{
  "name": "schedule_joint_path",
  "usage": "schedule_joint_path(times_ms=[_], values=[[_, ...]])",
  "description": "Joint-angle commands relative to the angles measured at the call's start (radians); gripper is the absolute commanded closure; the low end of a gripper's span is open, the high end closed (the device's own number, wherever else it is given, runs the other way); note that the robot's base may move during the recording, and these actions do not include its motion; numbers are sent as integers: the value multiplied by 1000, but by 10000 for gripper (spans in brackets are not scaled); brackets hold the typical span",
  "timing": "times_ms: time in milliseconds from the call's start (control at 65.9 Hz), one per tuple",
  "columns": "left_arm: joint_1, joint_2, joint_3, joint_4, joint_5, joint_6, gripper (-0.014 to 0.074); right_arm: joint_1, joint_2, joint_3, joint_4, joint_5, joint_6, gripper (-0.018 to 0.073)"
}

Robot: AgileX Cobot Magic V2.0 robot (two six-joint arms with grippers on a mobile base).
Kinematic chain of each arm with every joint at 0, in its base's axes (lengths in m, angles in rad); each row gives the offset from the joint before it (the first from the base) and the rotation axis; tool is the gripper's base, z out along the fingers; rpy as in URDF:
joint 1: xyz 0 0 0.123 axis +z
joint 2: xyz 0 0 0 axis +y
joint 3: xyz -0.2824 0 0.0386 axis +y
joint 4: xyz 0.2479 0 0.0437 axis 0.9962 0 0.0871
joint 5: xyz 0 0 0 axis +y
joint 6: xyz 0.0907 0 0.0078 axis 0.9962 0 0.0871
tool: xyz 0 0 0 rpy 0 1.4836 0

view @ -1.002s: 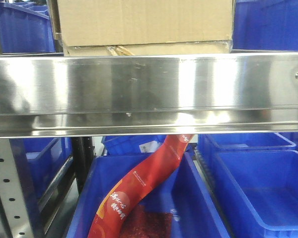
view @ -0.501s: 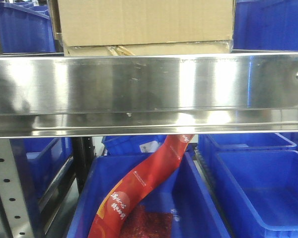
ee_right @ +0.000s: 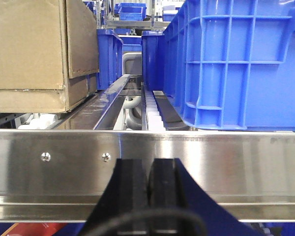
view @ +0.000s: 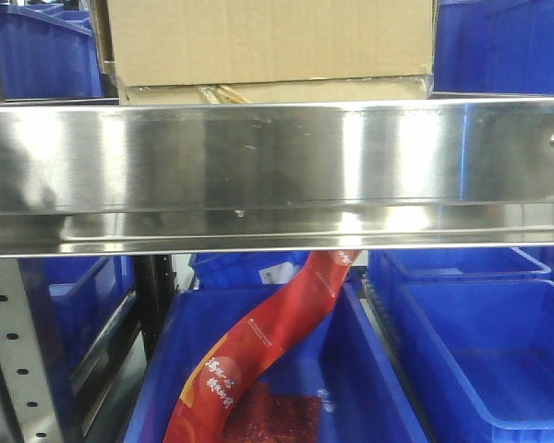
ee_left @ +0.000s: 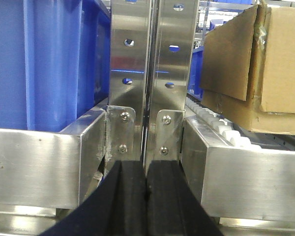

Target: Stack two boxes on right shelf middle

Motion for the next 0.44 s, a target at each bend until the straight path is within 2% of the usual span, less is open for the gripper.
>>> schedule_joint_path(times_ms=[0,425], values=[[3,-5,-1,-7,-18,1,708,-4,-3,3,-7,-21,2,713],[3,-5,-1,-7,-18,1,708,-4,-3,3,-7,-21,2,713]])
